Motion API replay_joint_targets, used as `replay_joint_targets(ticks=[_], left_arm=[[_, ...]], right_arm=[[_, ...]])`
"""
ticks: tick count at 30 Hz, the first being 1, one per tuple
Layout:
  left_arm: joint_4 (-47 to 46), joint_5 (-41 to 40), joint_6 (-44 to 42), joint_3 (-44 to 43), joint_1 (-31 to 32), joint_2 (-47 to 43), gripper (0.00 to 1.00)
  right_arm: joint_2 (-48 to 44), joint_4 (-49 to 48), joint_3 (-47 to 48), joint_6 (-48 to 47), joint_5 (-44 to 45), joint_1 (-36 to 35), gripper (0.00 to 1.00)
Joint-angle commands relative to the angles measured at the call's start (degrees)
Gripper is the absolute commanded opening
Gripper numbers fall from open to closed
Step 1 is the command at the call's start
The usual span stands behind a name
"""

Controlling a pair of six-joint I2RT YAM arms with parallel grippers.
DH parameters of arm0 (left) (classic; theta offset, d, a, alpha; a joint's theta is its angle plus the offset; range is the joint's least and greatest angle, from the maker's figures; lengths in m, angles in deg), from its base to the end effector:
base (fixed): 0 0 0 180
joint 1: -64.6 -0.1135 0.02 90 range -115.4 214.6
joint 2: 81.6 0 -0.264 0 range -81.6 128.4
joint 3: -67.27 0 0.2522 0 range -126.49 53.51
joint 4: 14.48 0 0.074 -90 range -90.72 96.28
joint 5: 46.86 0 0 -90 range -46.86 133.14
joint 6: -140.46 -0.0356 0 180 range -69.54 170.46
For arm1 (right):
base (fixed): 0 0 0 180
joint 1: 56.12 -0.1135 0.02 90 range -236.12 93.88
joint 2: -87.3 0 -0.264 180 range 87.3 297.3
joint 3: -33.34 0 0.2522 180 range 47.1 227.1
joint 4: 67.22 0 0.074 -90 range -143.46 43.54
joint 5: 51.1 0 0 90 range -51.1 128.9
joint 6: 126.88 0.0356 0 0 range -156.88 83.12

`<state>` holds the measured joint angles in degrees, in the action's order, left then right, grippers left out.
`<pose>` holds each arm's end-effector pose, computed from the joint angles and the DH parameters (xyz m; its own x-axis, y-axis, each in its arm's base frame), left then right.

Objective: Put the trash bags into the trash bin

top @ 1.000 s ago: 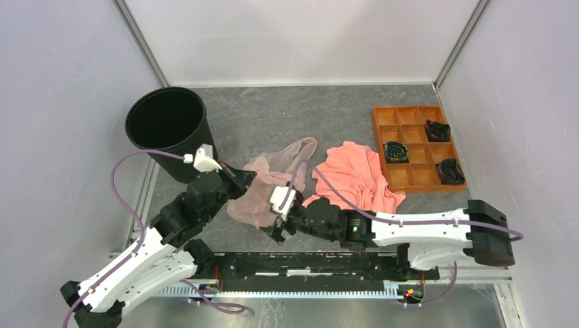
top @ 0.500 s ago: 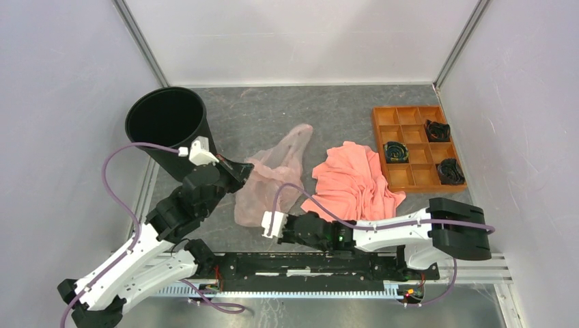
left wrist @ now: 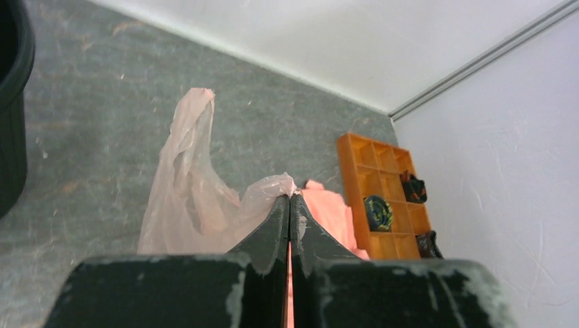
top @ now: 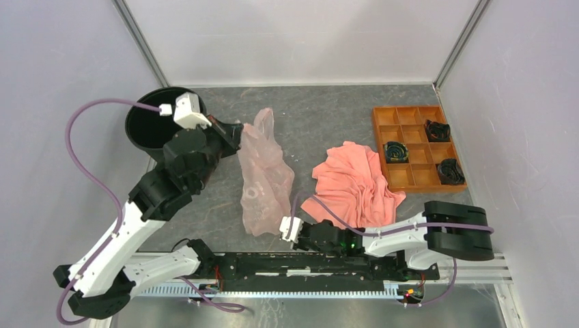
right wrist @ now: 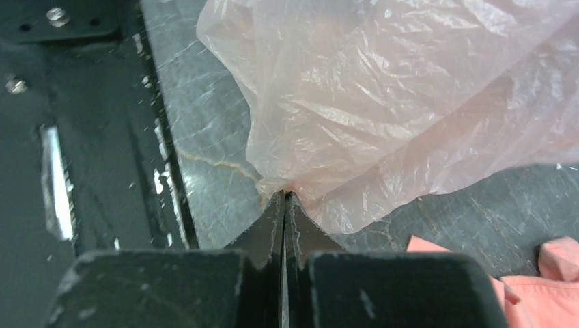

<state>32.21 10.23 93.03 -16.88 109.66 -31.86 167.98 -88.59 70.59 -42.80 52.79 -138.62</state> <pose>0.1260 -0.0989 0.4354 -0.2590 -0.5445 -0.7978 0.0598 0.8153 -0.5759 0.0425 0.2577 0.1599 0.0475 -0.4062 -0.9125 -0.9335 0.3070 -0.1853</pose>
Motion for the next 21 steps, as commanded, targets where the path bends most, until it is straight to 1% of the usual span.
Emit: replay_joint_targets(ticks=[1, 5, 8, 10, 11, 12, 13, 14, 15, 16, 17, 18, 20, 21], left_arm=[[-3.96, 2.11, -10.22, -10.4, -0.26, 4.31, 0.02], [-6.0, 10.15, -13.38, -17.23, -0.23, 9.09, 0.02], [-6.32, 15.86, -14.79, -20.84, -0.24, 11.87, 0.02], [-6.21, 18.81, -16.34, -21.76, -0.23, 12.98, 0.02], [-5.94, 19.55, -17.05, -21.4, -0.23, 13.17, 0.02], [-5.28, 20.04, -17.9, -20.48, -0.23, 13.08, 0.02], [-4.66, 20.38, -18.66, -18.87, -0.26, 12.64, 0.02], [-4.42, 20.58, -19.41, -16.5, -0.24, 11.93, 0.02], [-4.21, 21.08, -20.32, -13.97, -0.25, 10.89, 0.02], [-4.24, 22.62, -21.27, -10.72, -0.24, 9.64, 0.02], [-4.46, 24.67, -22.13, -7.45, -0.28, 8.28, 0.02], [-4.86, 27.16, -22.73, -4.33, -0.24, 6.9, 0.02], [-4.63, 33.32, -23.28, 0.7, -0.17, 4.74, 0.02], [-3.95, 36.55, -23.27, 2.63, -0.15, 3.64, 0.02]], right_arm=[[3.44, -3.01, 6.36, 3.17, 7.45, 0.68, 0.0], [8.39, -1.07, 13.78, 4.11, 8.95, 3.17, 0.0], [10.51, -2.49, 17.86, 4.46, 8.18, 4.84, 0.0], [11.69, -3.61, 20.39, 3.7, 6.57, 5.89, 0.0], [11.98, -3.43, 21.73, 3.36, 5.73, 6.11, 0.08], [11.92, -2.8, 22.4, 2.83, 5.02, 6.2, 0.23], [11.39, -2.14, 22.29, 2.58, 4.48, 6.2, 0.35], [10.41, -2.05, 21.32, 2.76, 3.41, 6.21, 0.46], [8.77, -2.22, 18.35, 3.56, 2.74, 6.21, 0.58], [6.9, -2.65, 15.65, 4.58, 2.41, 6.17, 0.66], [4.11, -2.85, 12.74, 5.73, 1.97, 6.22, 0.72], [1.45, -1.91, 9.45, 7.49, 1.81, 6.22, 0.75], [-5.91, 2.18, 3.44, 9.16, 0.73, 6.22, 0.79], [-10.77, 5.83, 0.55, 9.61, 1.04, 6.25, 0.81]])
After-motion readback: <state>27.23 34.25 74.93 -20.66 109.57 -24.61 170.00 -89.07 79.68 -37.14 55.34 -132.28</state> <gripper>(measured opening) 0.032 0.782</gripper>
